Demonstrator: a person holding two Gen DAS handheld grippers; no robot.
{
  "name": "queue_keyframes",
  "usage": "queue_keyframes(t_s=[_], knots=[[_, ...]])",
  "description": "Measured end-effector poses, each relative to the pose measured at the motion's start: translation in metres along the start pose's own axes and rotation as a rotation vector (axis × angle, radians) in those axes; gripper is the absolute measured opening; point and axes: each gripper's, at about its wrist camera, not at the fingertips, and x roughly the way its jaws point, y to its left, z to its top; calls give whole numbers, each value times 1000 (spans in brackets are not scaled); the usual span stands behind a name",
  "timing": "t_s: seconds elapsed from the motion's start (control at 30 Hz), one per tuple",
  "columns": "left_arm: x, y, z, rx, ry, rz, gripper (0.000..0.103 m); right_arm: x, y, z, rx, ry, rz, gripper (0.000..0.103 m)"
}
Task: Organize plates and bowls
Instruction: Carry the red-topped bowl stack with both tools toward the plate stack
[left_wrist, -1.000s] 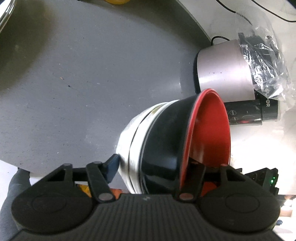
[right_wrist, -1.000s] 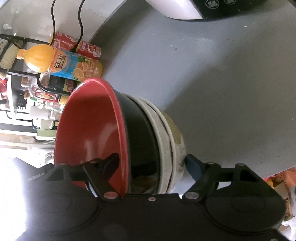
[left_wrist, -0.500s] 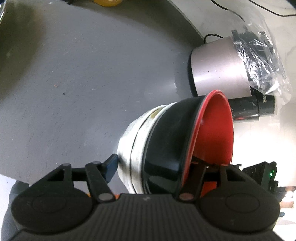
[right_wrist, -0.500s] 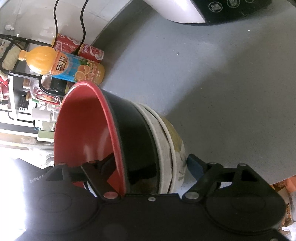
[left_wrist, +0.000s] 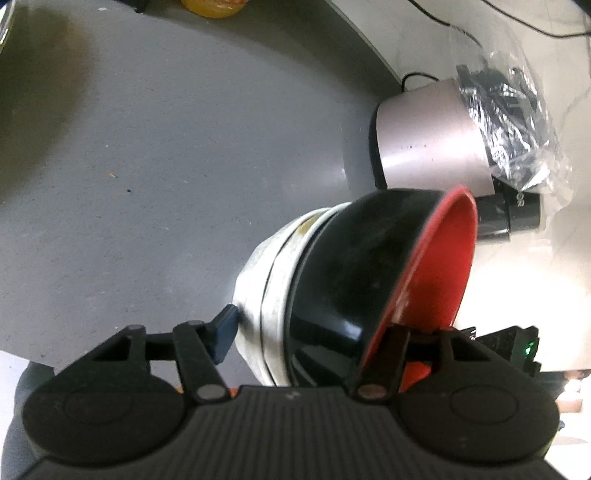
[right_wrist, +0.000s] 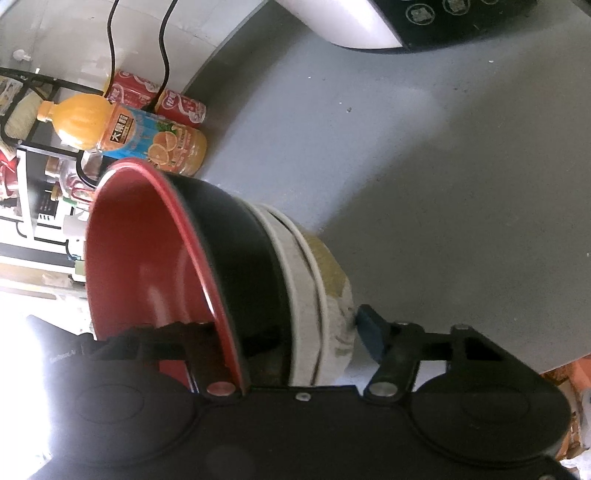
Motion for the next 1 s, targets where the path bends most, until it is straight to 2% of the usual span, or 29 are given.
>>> queue_keyframes(t_s=[0.1,0.37,0.5,0.53,0.7,0.87,1.0], knots=[[-2,2,0,4,-5,0,58,0,-1,-2,5,4,9,54],[-1,-1,0,41,-1,20,58,2,2,-4,0,3,3,54],[3,-2,4,26,0,29,60,6,5,-1,20,15,10,68],[4,-3,4,32,-6,35,60,7,6,0,12,10,9,69],[3,-1,3,43,-4,31,59,10,11,0,-21,-1,-6,67],[3,-3,-1,67,4,32,58,8,6,-1,-10,-7,15,63],[1,-2,-1,47,5,24,58,5,4,1,11,-10,12,63]])
